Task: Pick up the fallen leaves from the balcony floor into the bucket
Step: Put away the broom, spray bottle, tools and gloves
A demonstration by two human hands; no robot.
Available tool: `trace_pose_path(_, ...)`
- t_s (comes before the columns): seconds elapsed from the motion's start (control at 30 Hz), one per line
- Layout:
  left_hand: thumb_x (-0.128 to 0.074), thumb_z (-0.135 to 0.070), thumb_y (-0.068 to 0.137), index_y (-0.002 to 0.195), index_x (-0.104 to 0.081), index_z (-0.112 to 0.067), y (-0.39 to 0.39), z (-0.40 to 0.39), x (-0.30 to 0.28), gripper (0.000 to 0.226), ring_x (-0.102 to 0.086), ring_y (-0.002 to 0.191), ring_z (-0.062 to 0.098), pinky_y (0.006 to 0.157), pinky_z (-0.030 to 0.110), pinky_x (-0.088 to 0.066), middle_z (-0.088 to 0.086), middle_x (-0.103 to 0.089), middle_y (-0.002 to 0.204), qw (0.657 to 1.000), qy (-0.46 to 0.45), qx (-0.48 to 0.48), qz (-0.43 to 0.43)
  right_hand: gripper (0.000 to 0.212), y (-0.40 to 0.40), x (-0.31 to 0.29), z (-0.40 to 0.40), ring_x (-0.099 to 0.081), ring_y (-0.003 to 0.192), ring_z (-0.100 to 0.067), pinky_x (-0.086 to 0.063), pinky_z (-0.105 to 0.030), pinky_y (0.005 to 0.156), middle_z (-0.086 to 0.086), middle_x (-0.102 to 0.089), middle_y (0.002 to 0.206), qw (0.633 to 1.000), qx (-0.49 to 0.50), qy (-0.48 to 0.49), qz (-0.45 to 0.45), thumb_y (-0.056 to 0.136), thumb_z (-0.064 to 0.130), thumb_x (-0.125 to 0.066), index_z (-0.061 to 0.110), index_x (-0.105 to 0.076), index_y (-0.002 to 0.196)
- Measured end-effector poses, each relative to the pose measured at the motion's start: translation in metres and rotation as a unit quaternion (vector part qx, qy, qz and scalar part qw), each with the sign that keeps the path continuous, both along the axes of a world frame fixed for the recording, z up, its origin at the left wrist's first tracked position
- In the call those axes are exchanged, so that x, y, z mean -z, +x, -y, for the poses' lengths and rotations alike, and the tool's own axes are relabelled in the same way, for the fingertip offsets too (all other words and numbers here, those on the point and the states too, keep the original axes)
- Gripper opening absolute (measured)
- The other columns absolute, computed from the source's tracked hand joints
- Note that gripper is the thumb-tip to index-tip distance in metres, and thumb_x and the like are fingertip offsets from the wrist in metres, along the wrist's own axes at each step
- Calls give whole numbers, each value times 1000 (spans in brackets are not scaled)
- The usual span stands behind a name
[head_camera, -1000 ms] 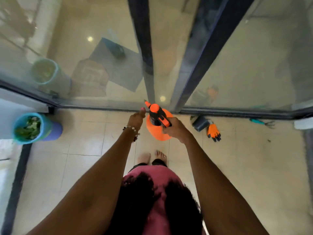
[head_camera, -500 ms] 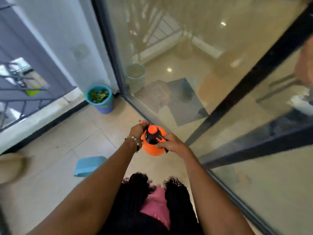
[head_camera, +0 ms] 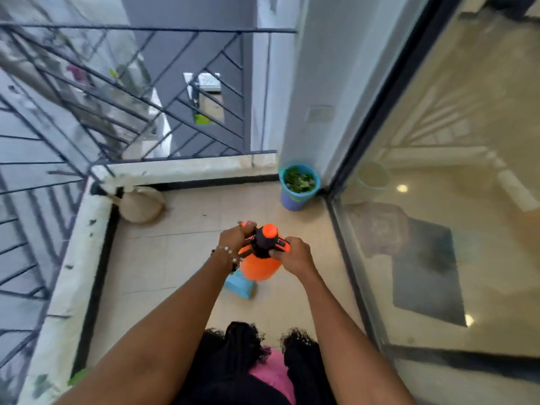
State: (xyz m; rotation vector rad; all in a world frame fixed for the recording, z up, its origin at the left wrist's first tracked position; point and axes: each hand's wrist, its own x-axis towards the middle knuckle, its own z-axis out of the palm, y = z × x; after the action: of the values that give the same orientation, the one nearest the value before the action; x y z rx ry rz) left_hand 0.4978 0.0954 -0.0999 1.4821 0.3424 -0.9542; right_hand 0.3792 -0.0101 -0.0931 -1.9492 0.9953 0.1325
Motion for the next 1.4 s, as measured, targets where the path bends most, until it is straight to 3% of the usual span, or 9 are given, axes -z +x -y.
trace_pose_path(0.17,-69,-21,88,104,-69,-9,98,-63,7,19,-65,80,16,65,29,-53,4,-69,91,1000,0,-29,-8,27,107,13,-45,-52,77,-20,-33,-28,63,-5,-59,78,998,-60,10,-2,80,23,-74,23,-51,66)
trace_pose_path(0.23,-69,-20,89,97,-68,-12,132,-83,7,12,-66,84,17,65,30,-53,5,-69,92,999,-4,-48,-11,16,146,15,-60,-54,78,-21,-36,-29,65,-5,-61,81,997,-80,9,-6,80,24,-74,19,-59,78)
trace_pose_path(0.33,-64,-20,91,97,-67,-15,174,-106,5,8,-65,86,19,63,29,-51,4,-70,94,997,-13,-71,-26,18,194,14,-79,-55,82,-21,-35,-27,66,-5,-63,87,995,-104,3,-8,81,23,-73,13,-65,94)
trace_pose_path(0.47,-58,-22,94,100,-65,-19,215,-119,6,10,-63,81,16,68,29,-50,1,-68,92,989,-57,-119,-61,14,243,13,-85,-53,84,-21,-33,-27,67,-13,-67,98,989,-145,-3,-2,85,22,-70,15,-61,93)
trace_pose_path(0.63,-54,-27,96,100,-64,-21,266,-117,17,13,-60,81,17,72,31,-48,0,-66,90,983,-80,-137,-91,15,301,25,-73,-54,84,-21,-35,-28,68,-5,-60,87,988,-154,4,-8,84,22,-70,17,-56,86)
trace_pose_path(0.77,-53,-27,96,96,-62,-21,324,-107,30,11,-58,82,17,72,31,-48,-1,-64,91,984,-65,-132,-97,20,358,49,-63,-56,86,-24,-39,-32,70,-6,-61,87,988,-150,22,-16,83,22,-72,7,-64,94)
trace_pose_path(1.0,-48,-25,100,118,-55,-15,435,-75,53,22,-59,82,15,72,32,-49,-3,-62,94,983,-12,-124,-136,25,468,83,-33,-62,95,-31,-39,-31,70,-15,-69,97,986,-146,56,-63,81,20,-73,5,-67,100)
trace_pose_path(1.2,-47,-18,100,94,-61,-17,516,-45,83,16,-60,87,15,77,34,-49,-1,-62,98,980,8,-127,-156,28,555,116,-1,-63,104,-29,-42,-30,79,-12,-71,106,980,-176,41,-85,81,21,-74,8,-69,105)
trace_pose_path(1.4,-48,-18,98,106,-57,-23,582,-33,152,13,-60,84,10,71,29,-46,-6,-61,95,980,42,-99,-170,26,616,187,9,-63,101,-30,-42,-32,80,-12,-71,105,980,-176,47,-82,80,18,-74,8,-69,104)
